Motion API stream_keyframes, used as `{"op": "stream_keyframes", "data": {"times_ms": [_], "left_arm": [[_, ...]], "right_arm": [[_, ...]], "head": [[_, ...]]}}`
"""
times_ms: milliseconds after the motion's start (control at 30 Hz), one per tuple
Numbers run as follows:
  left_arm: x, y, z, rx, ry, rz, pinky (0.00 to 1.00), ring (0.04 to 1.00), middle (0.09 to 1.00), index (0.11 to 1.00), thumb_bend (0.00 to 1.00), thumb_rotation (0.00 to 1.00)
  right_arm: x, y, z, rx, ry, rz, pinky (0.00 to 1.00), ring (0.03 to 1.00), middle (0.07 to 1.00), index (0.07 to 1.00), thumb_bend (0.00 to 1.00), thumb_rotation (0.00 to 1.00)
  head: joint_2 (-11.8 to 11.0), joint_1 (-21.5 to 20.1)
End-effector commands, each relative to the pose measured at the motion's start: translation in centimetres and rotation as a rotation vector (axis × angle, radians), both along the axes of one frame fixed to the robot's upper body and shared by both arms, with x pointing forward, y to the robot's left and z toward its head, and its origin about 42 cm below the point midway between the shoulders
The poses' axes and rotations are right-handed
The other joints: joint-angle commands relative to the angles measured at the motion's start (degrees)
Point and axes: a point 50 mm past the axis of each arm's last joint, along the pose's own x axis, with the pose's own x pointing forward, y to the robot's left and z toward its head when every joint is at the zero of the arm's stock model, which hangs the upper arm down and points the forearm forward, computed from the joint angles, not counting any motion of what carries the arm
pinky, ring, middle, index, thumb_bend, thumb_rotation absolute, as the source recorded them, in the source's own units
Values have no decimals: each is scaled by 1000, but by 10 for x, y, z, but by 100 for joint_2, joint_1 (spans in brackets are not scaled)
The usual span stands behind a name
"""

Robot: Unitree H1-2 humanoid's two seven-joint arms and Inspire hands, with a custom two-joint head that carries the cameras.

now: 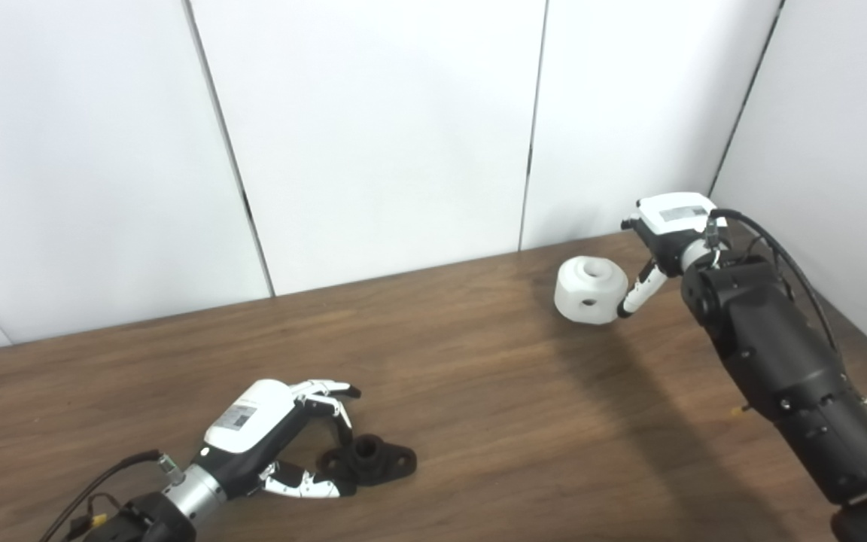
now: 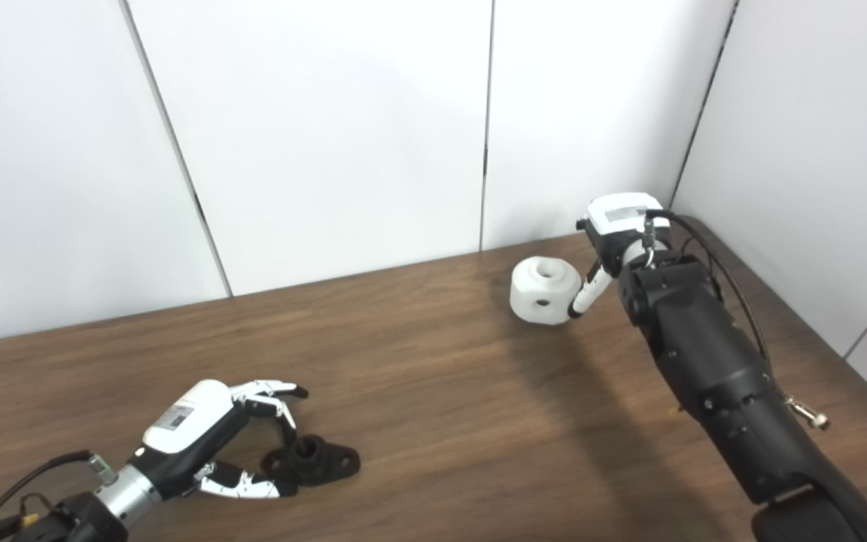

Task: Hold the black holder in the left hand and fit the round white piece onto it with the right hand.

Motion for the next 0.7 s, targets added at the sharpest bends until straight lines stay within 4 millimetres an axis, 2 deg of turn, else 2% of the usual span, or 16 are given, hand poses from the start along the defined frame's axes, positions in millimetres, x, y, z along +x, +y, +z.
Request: {"op": "stream_keyframes", "data": {"times_ms": [0, 233, 667], "left_arm": [[-17, 27, -34, 160, 143, 29, 725, 842, 833, 485, 522, 52], [-17, 29, -31, 158, 128, 26, 719, 827, 821, 485, 522, 53], [-21, 27, -26, 148, 132, 31, 714, 826, 818, 486, 522, 50]], "right_arm": [[5, -2, 29, -1, -78, -3, 926, 984, 984, 849, 1000, 404], [8, 3, 19, 5, -73, 26, 910, 967, 967, 832, 1000, 418], [14, 14, 11, 20, -49, 42, 913, 963, 957, 817, 986, 403]], "head": [[20, 15], [55, 61], [110, 138]]}}
